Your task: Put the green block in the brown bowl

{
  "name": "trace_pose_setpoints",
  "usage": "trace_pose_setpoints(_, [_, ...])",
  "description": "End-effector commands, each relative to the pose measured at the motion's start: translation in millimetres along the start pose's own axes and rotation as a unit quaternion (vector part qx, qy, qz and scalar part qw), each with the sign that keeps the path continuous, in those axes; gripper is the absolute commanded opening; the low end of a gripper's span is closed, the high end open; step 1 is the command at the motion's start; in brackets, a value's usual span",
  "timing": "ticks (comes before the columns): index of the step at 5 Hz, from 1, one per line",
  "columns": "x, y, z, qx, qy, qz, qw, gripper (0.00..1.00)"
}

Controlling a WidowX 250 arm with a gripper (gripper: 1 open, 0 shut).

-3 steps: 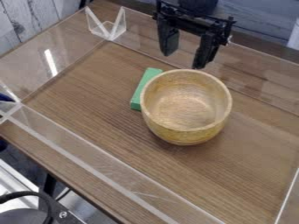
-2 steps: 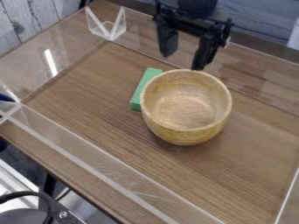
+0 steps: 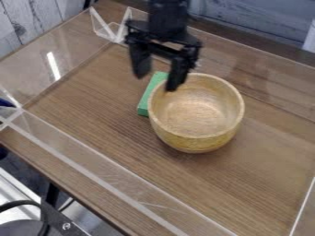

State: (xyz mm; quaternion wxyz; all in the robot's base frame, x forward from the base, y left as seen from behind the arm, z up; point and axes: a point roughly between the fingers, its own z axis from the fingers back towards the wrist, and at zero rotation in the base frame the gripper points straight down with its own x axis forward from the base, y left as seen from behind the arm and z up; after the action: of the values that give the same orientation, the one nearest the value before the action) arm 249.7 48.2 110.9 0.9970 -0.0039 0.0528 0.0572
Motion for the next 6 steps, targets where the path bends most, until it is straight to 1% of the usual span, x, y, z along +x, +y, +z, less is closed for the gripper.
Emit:
trace_pose_setpoints(1, [-1.2, 20, 8.9, -0.001, -0.028, 0.018, 0.9995, 1.00])
trace_pose_setpoints(2, [7.8, 30, -1.5, -0.006, -0.035, 0.021, 0.9991, 1.00])
trace_pose_setpoints(3, [17.8, 27, -11.8, -0.007, -0.034, 0.016, 0.9993, 1.00])
trace_pose_setpoints(4, [28.5, 24, -16.4, -0.008, -0.040, 0.007, 0.9991, 1.00])
trace_pose_setpoints(6, [45.5, 28, -22.2, -0.008, -0.053, 0.013, 0.9985, 1.00])
